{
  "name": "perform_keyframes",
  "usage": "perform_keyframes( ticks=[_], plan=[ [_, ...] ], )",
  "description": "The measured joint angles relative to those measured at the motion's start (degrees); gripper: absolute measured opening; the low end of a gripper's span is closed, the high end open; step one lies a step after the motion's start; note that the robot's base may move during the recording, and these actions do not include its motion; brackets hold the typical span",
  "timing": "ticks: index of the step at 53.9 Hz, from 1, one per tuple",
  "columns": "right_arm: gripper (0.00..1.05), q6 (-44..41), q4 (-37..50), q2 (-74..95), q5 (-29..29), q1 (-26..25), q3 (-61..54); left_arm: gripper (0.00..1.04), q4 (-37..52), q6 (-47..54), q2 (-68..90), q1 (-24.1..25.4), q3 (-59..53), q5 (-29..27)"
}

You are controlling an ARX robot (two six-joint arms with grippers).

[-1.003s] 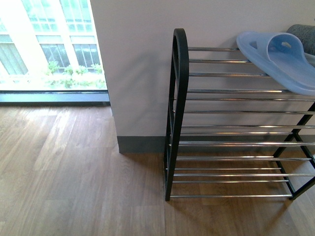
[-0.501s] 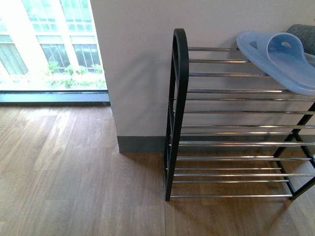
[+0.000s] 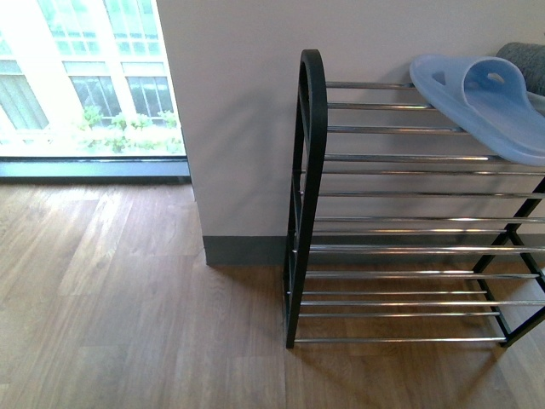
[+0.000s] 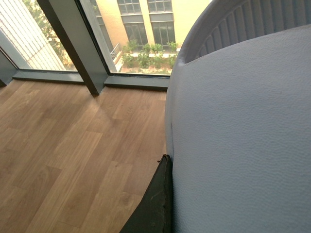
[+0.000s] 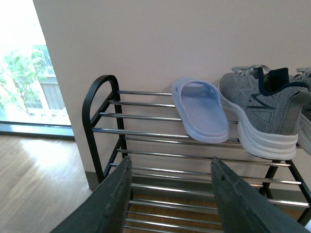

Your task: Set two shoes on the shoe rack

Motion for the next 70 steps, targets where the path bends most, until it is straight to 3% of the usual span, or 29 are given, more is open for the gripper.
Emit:
perform_keyframes(
  ticks=[13,16,52,56,70],
  plan=[
    [0.92,0.0,0.0,0.0,-0.2,0.0,0.0,0.02,0.0,0.0,0.0,0.0,0.0,-0.3],
    [0.97,0.0,0.0,0.0,-0.2,0.0,0.0,0.02,0.0,0.0,0.0,0.0,0.0,-0.2],
    [0.96,0.0,0.0,-0.1,0.2,0.1,0.0,0.02,0.0,0.0,-0.1,-0.1,0.0,0.0],
    [0.96,0.0,0.0,-0.1,0.2,0.1,0.0,0.02,3.2,-3.6,1.2,0.3,0.0,6.4],
    [0.96,0.0,0.0,-0.1,0.1,0.1,0.0,0.02,17.5,-8.0,25.0,-8.7,11.5,11.3]
  ],
)
